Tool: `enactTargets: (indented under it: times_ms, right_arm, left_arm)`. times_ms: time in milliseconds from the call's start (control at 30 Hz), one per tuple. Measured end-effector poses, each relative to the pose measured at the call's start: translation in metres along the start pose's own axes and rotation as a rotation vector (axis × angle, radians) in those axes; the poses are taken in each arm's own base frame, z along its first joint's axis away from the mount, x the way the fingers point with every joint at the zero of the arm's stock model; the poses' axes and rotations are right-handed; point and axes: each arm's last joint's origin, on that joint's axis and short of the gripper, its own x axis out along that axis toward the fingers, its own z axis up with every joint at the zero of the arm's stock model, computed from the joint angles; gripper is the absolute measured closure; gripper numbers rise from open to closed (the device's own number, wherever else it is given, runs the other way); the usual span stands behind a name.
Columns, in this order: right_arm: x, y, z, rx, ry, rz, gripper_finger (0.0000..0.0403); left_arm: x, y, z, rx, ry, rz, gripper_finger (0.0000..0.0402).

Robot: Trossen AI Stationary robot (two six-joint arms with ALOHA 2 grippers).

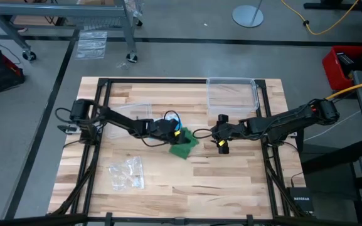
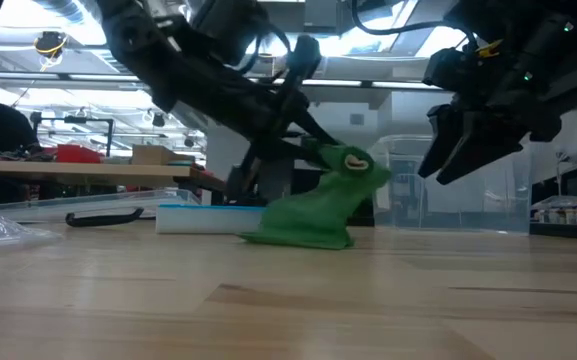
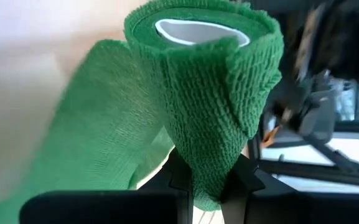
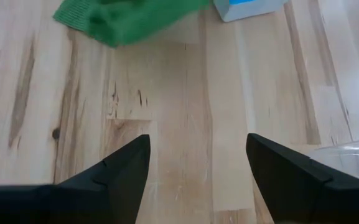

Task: Roll bandage
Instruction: Roll the green bandage

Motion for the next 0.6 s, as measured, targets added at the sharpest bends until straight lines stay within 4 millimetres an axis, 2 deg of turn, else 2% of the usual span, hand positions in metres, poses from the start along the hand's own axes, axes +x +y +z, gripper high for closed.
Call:
enactTargets:
  times_ms: [333, 533, 600]
  right_arm:
    - [0.0, -0.001, 0.0, -0.008, -0.001, -0.022, 0.0132]
    - [0.0, -0.001, 0.0, -0.024, 0.0, -0.034, 0.0132]
    - [0.0, -0.001, 0.0, -0.024, 0.0, -0.034, 0.0132]
  left_arm:
    - [0.002, -0.001, 0.033, 0.04, -0.089, -0.018, 0.0369]
    - [0.002, -0.005, 0.039, 0.065, -0.113, -0.028, 0.0367]
    - [0.002, -0.005, 0.039, 0.075, -0.14, -0.017, 0.0353]
